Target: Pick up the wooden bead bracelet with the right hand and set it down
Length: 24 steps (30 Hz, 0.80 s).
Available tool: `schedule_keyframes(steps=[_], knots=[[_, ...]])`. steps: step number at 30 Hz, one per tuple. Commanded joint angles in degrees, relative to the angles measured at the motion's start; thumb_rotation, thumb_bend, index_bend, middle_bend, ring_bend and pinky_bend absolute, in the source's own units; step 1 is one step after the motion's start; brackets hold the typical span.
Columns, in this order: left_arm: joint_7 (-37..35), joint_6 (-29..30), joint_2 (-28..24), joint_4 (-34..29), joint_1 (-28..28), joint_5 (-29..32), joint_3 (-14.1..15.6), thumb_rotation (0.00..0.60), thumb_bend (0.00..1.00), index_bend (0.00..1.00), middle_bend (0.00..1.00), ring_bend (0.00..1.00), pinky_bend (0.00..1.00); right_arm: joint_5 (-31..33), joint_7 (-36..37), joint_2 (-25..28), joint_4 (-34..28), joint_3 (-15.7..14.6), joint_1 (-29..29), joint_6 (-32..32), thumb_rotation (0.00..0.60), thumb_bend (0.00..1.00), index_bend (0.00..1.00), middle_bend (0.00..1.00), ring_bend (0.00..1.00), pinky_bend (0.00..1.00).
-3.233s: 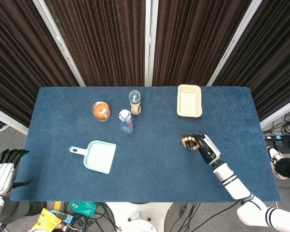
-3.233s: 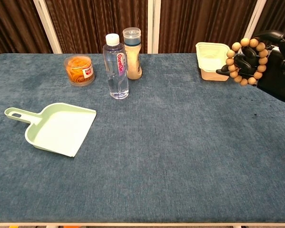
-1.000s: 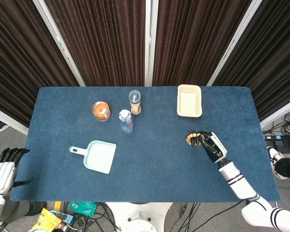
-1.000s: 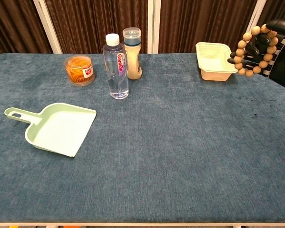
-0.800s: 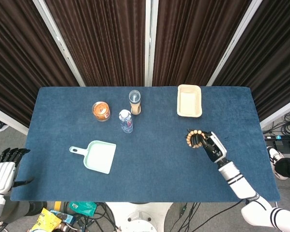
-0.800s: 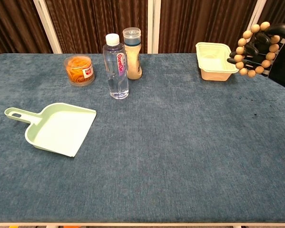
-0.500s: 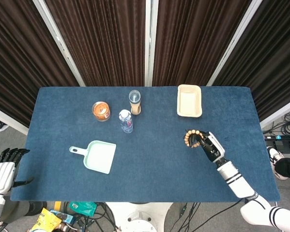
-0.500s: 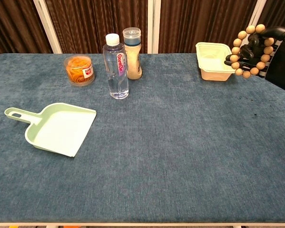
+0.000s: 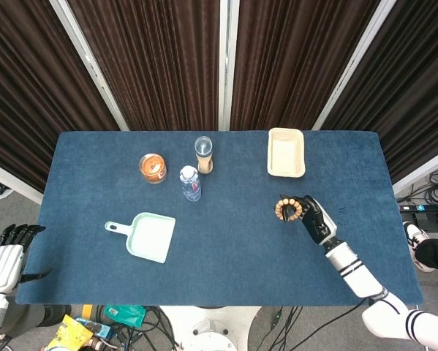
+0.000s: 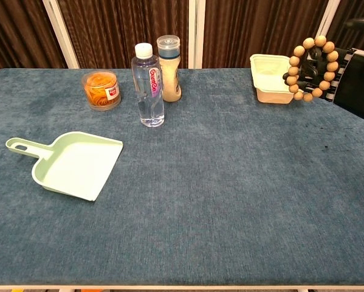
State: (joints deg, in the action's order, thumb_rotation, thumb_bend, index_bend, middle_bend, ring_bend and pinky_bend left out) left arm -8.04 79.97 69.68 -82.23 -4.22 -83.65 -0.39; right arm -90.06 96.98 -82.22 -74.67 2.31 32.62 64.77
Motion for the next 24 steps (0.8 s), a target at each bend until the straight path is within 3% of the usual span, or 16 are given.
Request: schedule_keyframes(steps=[1, 10, 17, 24], knots=[[-0.08, 0.02, 0.05, 0.05, 0.01, -0.03, 0.01, 0.6, 0.0, 0.19, 0.16, 0.09, 0.06, 0.2, -0.91, 0.09, -0.09, 0.02, -0.02, -0.11, 0.046, 0.6, 0.58, 0.64, 0.32, 0.0], [-0.19, 0.03, 0.15, 0.24, 0.01, -0.06, 0.02, 0.6, 0.0, 0.19, 0.16, 0.09, 0.06, 0.15, -2.25, 0.46, -0.54, -0.16, -0.34, 0.19, 0.049, 0.58, 0.58, 0.64, 0.32, 0.0], [-0.28, 0.0, 0.2, 0.32, 0.03, -0.05, 0.07, 0.6, 0.0, 0.19, 0.16, 0.09, 0.06, 0.01, -3.06, 0.57, -0.8, -0.34, -0.52, 0.39, 0.165, 0.53, 0.59, 0.64, 0.32, 0.0], [-0.36, 0.1, 0.22, 0.37, 0.06, -0.16, 0.1, 0.6, 0.0, 0.19, 0.16, 0.09, 0.06, -0.1, -3.29, 0.74, -0.94, -0.45, -0.93, 1.03, 0.187, 0.53, 0.6, 0.65, 0.32, 0.0]])
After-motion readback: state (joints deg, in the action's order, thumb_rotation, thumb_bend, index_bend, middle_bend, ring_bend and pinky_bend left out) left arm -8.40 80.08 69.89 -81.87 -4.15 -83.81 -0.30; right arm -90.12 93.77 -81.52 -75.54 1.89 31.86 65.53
